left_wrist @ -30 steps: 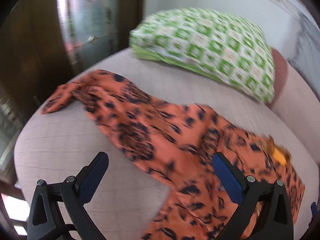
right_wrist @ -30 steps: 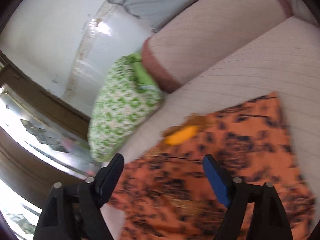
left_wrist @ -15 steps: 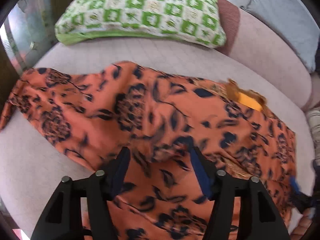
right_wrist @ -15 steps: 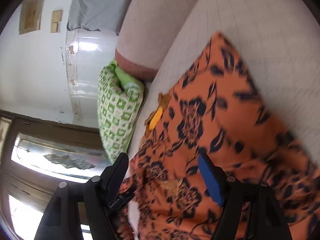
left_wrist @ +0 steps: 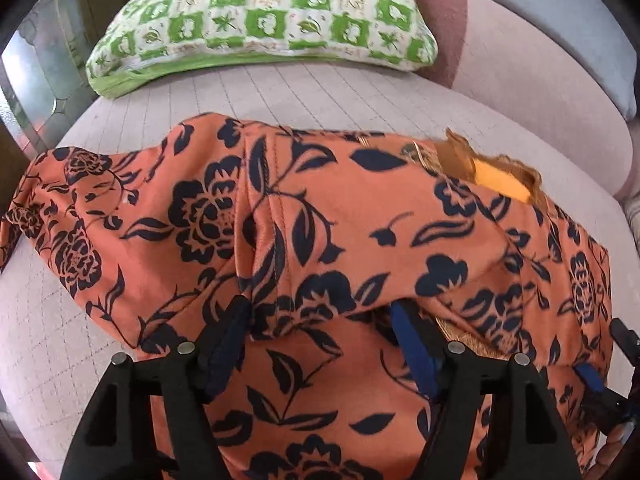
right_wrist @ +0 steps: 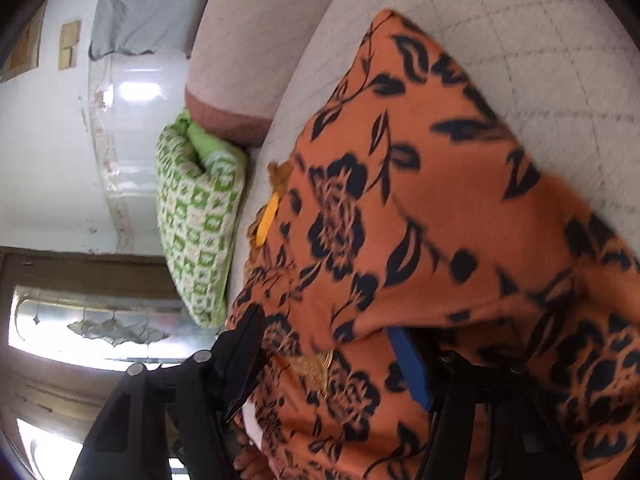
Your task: Fold small clothes
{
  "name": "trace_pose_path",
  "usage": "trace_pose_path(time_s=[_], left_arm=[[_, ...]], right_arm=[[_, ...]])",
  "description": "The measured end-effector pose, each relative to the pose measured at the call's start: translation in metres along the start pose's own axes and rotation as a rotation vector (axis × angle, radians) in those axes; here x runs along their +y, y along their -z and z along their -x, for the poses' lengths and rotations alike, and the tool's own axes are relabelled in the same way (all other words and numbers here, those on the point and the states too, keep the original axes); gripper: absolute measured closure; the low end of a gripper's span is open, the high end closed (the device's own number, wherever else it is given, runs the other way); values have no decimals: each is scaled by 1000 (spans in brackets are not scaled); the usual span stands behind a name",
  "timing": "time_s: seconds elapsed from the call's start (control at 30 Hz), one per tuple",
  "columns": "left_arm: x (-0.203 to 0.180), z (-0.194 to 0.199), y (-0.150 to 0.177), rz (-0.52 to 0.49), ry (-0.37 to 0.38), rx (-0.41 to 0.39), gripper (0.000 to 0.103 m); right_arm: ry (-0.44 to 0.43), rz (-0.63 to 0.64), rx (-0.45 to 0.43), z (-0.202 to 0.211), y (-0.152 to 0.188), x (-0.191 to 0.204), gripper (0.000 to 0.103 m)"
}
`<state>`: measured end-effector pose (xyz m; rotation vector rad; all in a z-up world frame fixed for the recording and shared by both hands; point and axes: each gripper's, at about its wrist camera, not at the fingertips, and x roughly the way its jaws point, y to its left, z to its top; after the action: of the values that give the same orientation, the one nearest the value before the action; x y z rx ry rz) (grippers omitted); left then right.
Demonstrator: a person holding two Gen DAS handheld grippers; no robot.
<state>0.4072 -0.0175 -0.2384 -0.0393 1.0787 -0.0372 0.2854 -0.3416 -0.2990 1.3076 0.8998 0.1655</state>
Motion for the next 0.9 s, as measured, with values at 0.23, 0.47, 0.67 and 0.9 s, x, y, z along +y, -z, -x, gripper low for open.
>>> trace_pose_path(time_s=[0.23, 0.47, 0.67, 0.9], left_arm=[[10, 2, 0, 3, -41, -40, 67], [32, 18, 1, 48, 11, -82, 79], [45, 33, 5, 54, 0, -89, 79], [43, 47, 3, 81, -29, -173, 63]], right_arm=[[105, 72, -69, -8, -9, 2, 85], [308, 260, -204, 11, -2, 24, 94], [364, 266, -106, 15, -13, 18, 93], [205, 206, -4, 38, -23, 18, 89]])
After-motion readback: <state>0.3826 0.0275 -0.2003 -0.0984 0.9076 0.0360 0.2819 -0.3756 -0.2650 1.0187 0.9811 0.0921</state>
